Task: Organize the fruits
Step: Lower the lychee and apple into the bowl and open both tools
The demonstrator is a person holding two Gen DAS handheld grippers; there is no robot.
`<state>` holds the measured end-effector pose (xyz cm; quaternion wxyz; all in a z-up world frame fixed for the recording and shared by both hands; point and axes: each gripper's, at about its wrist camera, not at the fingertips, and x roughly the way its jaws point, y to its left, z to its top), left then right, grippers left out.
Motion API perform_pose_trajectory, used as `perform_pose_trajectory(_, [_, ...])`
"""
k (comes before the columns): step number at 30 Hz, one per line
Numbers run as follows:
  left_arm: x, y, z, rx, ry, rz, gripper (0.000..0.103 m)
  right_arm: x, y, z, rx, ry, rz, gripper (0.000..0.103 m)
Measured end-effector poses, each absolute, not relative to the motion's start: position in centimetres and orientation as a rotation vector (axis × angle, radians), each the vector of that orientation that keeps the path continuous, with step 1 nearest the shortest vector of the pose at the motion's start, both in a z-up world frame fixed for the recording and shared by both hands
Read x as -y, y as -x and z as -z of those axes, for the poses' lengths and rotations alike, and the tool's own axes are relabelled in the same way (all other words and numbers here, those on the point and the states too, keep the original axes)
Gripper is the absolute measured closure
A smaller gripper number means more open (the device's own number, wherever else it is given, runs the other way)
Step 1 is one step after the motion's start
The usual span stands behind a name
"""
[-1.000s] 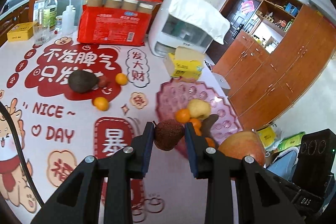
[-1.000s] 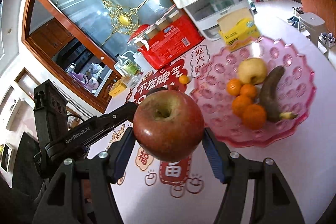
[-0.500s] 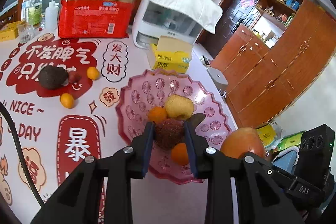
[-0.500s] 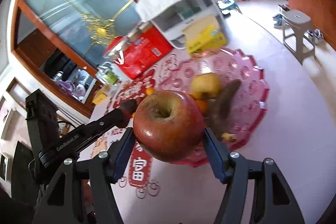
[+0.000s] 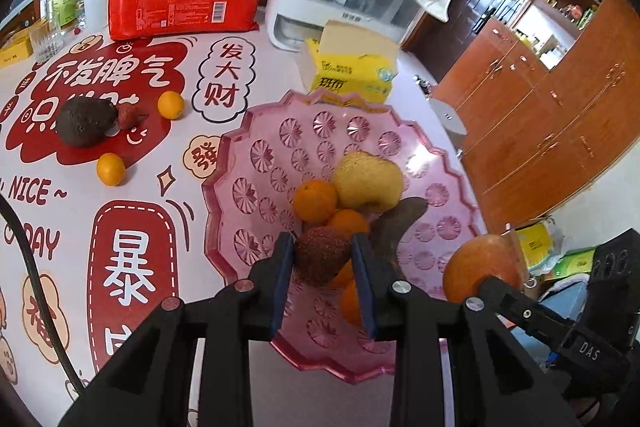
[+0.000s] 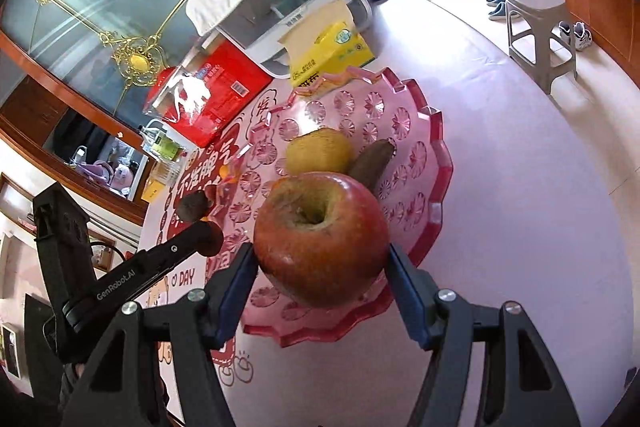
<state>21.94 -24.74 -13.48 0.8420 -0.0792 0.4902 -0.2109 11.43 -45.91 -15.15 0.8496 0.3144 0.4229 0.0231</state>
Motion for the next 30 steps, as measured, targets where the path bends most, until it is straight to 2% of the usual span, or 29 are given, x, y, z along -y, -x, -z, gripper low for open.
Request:
perform_pose_trajectory(9, [25.2,-22.8,14.8,-1.076,0.149,0.406,0.074,45.7,-12.6,15.7,-0.926,-0.617,-0.035,0.037])
perform_pose_trajectory(15, [25.3,-22.6,14.7,-1.077,0.136,0.398,0.069,45.4,-12.8,15.8,-0.939,-0.597,-0.030,0.037])
perform_pose_trajectory(17, [25.2,-22.5,14.6,-1.079,0.136,0.395,0.066,45.2,-12.9,15.7,-0.950,-0.585,-0.029,0.037])
perform_pose_trajectory(19, [24.9,-22.4,14.4,-1.075,0.140,0.391,0.057,45.1,-12.9,15.7,-0.956,-0.578,-0.026,0.037])
perform_pose_trajectory(30, [22.5,-20.7,13.0,-1.063,0.151,0.348,0.035,43.9,-11.7,13.9,-0.912,-0.548,-0.037,0.037])
